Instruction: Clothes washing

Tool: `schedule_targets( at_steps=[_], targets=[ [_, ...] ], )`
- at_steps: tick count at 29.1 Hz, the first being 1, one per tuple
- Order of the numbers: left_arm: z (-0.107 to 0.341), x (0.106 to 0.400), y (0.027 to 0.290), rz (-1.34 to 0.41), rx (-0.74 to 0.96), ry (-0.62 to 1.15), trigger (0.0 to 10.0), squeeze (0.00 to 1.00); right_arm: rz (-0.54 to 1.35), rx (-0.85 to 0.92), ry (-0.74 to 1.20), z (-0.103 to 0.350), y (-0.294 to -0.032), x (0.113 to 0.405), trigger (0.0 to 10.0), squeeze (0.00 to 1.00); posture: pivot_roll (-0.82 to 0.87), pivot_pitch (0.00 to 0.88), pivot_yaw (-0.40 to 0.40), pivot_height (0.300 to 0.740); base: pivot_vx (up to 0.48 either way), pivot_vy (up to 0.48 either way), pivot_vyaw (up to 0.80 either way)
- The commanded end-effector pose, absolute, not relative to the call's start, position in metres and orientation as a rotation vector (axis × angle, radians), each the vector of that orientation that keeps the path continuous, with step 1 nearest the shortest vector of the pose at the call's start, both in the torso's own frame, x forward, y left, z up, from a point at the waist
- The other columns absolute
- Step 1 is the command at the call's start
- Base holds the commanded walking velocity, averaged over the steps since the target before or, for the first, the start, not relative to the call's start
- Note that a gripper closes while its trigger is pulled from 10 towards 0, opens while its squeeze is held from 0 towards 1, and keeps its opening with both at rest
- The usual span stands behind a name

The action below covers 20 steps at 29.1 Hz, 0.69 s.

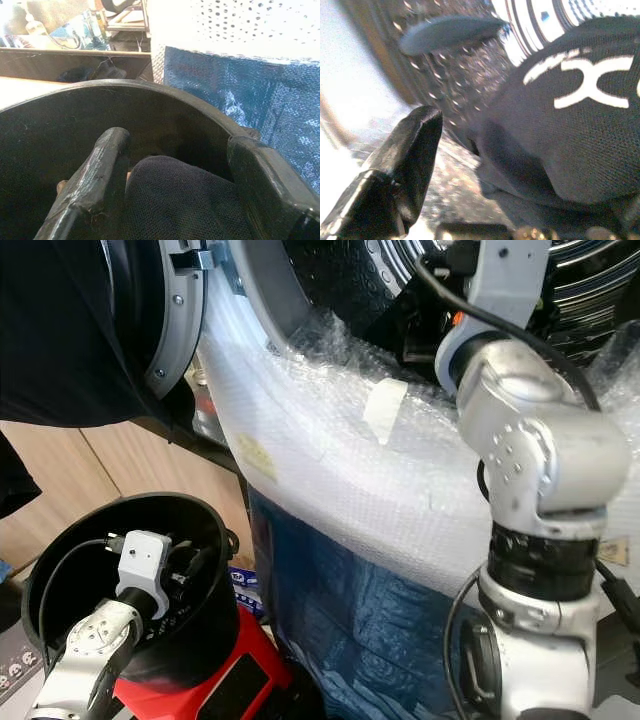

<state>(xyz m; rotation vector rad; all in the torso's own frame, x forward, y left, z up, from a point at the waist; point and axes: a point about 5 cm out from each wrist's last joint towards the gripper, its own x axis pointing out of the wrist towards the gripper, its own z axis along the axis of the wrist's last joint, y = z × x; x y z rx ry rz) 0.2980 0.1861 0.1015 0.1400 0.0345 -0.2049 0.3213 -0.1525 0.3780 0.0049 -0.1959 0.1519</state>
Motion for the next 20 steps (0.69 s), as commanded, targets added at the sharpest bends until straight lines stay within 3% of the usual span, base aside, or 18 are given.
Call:
schedule_targets(
  at_steps=[1, 11, 20],
  targets=[
    [0.100, 0.296, 0.188, -0.208, 0.143, 0.046, 10.0, 0.00, 0.226, -0.009, -0.232, 0.382, -0.148, 0.309, 10.0, 0.00, 0.04, 0.116, 0.032, 0.740, 0.000, 0.000, 0.00],
    [0.099, 0.296, 0.186, -0.216, 0.142, 0.047, 10.0, 0.00, 0.442, -0.006, -0.433, 0.377, -0.144, 0.281, 10.0, 0.00, 0.05, 0.105, 0.031, 0.740, 0.000, 0.000, 0.00],
    [0.103, 0.297, 0.189, -0.207, 0.144, 0.035, 10.0, 0.00, 0.393, -0.048, -0.276, 0.357, -0.152, 0.292, 10.0, 0.00, 0.06, 0.106, 0.029, 0.740, 0.000, 0.000, 0.00]
  ],
)
